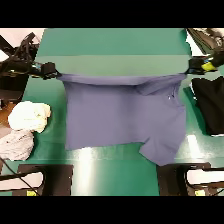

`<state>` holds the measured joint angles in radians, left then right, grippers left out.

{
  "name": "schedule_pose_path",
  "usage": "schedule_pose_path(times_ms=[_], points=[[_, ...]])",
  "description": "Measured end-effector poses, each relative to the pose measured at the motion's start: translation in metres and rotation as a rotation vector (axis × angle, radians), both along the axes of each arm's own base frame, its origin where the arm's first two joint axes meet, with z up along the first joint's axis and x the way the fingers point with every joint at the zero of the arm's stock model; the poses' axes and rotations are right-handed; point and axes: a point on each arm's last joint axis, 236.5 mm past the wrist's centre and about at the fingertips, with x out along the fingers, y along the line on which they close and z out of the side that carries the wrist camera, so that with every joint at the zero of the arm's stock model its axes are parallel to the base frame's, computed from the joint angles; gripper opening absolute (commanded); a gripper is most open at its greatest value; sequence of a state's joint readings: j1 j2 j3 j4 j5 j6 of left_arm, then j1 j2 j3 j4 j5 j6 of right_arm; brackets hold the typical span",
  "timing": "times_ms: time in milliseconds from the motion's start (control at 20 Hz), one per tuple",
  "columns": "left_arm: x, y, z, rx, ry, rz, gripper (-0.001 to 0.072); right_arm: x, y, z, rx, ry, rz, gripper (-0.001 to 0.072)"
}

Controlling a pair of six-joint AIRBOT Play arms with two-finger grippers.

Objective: Fold the shirts.

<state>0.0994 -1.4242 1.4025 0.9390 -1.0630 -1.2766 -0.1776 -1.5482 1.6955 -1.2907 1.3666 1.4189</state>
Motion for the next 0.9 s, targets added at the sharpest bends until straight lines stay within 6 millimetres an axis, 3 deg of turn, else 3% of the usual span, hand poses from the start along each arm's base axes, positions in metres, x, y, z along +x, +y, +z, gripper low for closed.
schedule_pose_path(times_ms=[150, 300, 450, 650, 900], points=[[0.041, 0.011, -0.007, -0.017, -0.105, 0.09, 0.0022, 0.043, 0.001, -0.02, -0.012, -0.099, -0.047, 0.0015], [0.071, 0.027, -0.001, -0.004, -0.212, 0.173, 0.0022, 0.079, -0.003, -0.014, -0.02, -0.236, -0.094, 0.0015], [0.082, 0.035, 0.002, 0.02, -0.266, 0.195, 0.0022, 0.099, -0.009, -0.006, -0.032, -0.327, -0.121, 0.0015], [0.076, 0.033, -0.008, 0.06, -0.249, 0.139, 0.0022, 0.098, -0.011, -0.011, -0.066, -0.32, -0.096, 0.0014], [0.044, 0.025, -0.06, 0.12, -0.08, 0.009, 0.0022, 0.055, -0.013, -0.061, -0.148, -0.107, -0.02, 0.0014]])
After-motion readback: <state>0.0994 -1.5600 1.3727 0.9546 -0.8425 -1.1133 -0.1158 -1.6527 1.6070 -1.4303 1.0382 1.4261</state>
